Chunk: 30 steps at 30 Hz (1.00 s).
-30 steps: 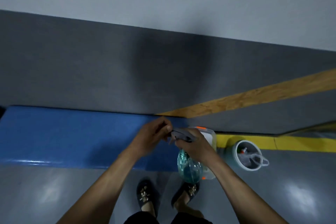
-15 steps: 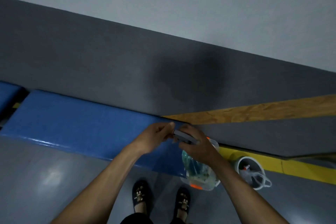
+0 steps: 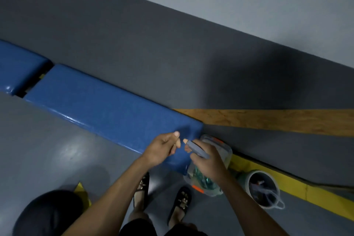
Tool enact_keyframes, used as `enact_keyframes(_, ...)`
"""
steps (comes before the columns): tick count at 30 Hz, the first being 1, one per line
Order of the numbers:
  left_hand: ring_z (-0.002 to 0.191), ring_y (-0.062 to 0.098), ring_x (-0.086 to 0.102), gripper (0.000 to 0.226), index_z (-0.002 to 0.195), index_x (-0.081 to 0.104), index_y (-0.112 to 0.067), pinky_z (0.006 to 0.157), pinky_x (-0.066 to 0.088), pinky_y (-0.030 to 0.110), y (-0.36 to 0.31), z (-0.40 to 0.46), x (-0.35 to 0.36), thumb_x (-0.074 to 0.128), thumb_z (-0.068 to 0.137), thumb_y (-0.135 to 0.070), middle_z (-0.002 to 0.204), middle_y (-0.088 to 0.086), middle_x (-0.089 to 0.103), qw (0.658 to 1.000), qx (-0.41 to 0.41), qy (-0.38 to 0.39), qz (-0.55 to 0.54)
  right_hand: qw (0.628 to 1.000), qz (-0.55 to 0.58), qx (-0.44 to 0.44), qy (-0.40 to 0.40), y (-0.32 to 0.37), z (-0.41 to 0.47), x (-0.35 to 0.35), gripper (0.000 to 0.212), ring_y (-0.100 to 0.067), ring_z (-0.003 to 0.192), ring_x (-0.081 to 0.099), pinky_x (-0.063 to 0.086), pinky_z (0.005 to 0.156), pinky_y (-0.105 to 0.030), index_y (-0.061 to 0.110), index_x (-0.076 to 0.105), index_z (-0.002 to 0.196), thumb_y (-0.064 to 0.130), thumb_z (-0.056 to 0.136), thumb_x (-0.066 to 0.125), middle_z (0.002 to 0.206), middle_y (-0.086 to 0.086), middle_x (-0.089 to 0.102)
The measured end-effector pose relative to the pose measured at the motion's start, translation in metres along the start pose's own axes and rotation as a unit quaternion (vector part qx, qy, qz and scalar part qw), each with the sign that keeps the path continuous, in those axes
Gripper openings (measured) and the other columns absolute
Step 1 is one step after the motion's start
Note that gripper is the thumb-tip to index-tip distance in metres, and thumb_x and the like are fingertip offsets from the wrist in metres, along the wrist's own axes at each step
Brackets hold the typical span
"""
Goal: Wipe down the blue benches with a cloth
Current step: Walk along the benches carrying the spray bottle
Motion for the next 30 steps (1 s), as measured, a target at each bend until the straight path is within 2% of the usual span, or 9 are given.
enact_keyframes(2,0.049,0.014,0.045,0.045,0.072,0.061,-0.008,0.050,0.036,0.024,0.019,-0.009,-0.001,0.037,0.104,-0.028,0.052,0.002,0.051,0.999,-0.017,-0.048,-0.019,0.999,-0.015,0.044,-0.013,-0.028,-0.010,0.007,0.019,-0.009,0.077,0.064,0.050,0.068,-0.032,0.028,0.066,0.096,0.018,0.084,0.055,0.083,0.008,0.066)
enact_keyframes(5,0.047,0.011,0.045,0.046,0.072,0.061,-0.006,0.049,0.036,0.022,0.051,-0.025,-0.002,0.037,0.103,-0.030,0.053,0.004,0.052,0.994,-0.050,-0.095,-0.026,0.994,-0.036,0.101,-0.026,-0.066,-0.026,0.021,0.014,-0.008,0.064,0.058,0.044,0.059,-0.028,0.036,0.060,0.085,0.024,0.083,0.053,0.070,0.010,0.059)
enact_keyframes(7,0.049,0.013,0.045,0.048,0.072,0.062,-0.007,0.051,0.038,0.024,0.073,-0.037,-0.006,0.039,0.100,-0.038,0.054,0.005,0.053,0.991,-0.070,-0.113,-0.017,0.989,-0.051,0.134,-0.047,-0.087,-0.038,0.031,0.008,-0.014,0.058,0.052,0.041,0.056,-0.032,0.031,0.054,0.075,0.032,0.081,0.050,0.062,0.004,0.052)
enact_keyframes(8,0.051,0.015,0.047,0.049,0.072,0.062,-0.007,0.053,0.039,0.026,0.083,-0.042,-0.008,0.040,0.098,-0.042,0.055,0.006,0.054,0.990,-0.080,-0.119,-0.007,0.986,-0.061,0.148,-0.052,-0.094,-0.044,0.036,0.012,-0.018,0.058,0.052,0.042,0.055,-0.035,0.027,0.055,0.074,0.035,0.082,0.051,0.061,0.001,0.052)
enact_keyframes(10,0.053,0.019,0.048,0.051,0.072,0.063,-0.008,0.057,0.039,0.029,0.098,-0.051,-0.013,0.041,0.096,-0.047,0.056,0.007,0.056,0.988,-0.093,-0.123,0.012,0.981,-0.067,0.176,-0.052,-0.109,-0.055,0.046,0.012,-0.026,0.068,0.059,0.048,0.060,-0.038,0.019,0.064,0.085,0.029,0.087,0.059,0.069,-0.002,0.061)
enact_keyframes(13,0.054,0.018,0.052,0.052,0.071,0.065,-0.011,0.060,0.041,0.031,0.113,-0.056,-0.017,0.042,0.099,-0.049,0.057,0.006,0.059,0.986,-0.102,-0.123,0.037,0.973,-0.082,0.213,-0.033,-0.126,-0.067,0.059,0.020,-0.028,0.090,0.064,0.048,0.072,-0.033,0.017,0.068,0.106,0.023,0.087,0.065,0.094,-0.007,0.070)
enact_keyframes(17,0.057,0.019,0.054,0.052,0.073,0.066,-0.010,0.063,0.043,0.033,0.119,-0.060,-0.019,0.039,0.095,-0.049,0.060,0.009,0.061,0.985,-0.113,-0.126,0.037,0.963,-0.097,0.250,-0.007,-0.139,-0.073,0.070,0.019,-0.029,0.103,0.062,0.050,0.080,-0.037,0.022,0.066,0.106,0.027,0.088,0.064,0.105,-0.005,0.069)
enact_keyframes(22,0.059,0.021,0.053,0.051,0.076,0.065,-0.007,0.064,0.044,0.035,0.117,-0.061,-0.017,0.038,0.101,-0.042,0.064,0.013,0.061,0.984,-0.121,-0.125,0.042,0.946,-0.105,0.305,-0.025,-0.147,-0.076,0.071,0.033,-0.030,0.116,0.057,0.046,0.088,-0.036,0.024,0.062,0.121,0.029,0.088,0.064,0.125,-0.004,0.064)
enact_keyframes(30,0.060,0.019,0.056,0.050,0.076,0.065,-0.007,0.064,0.045,0.032,0.105,-0.062,-0.023,0.038,0.101,-0.040,0.063,0.012,0.062,0.985,-0.111,-0.131,0.036,0.952,-0.045,0.284,-0.109,-0.139,-0.043,0.050,0.023,-0.029,0.093,0.062,0.052,0.077,-0.040,0.024,0.069,0.105,0.016,0.084,0.064,0.098,-0.003,0.070)
Point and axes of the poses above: each hand's wrist, its own z-axis towards the middle knuckle, its own x-axis out of the palm, y = z × x, the point moved 2 cm from there along z, towards the middle knuckle
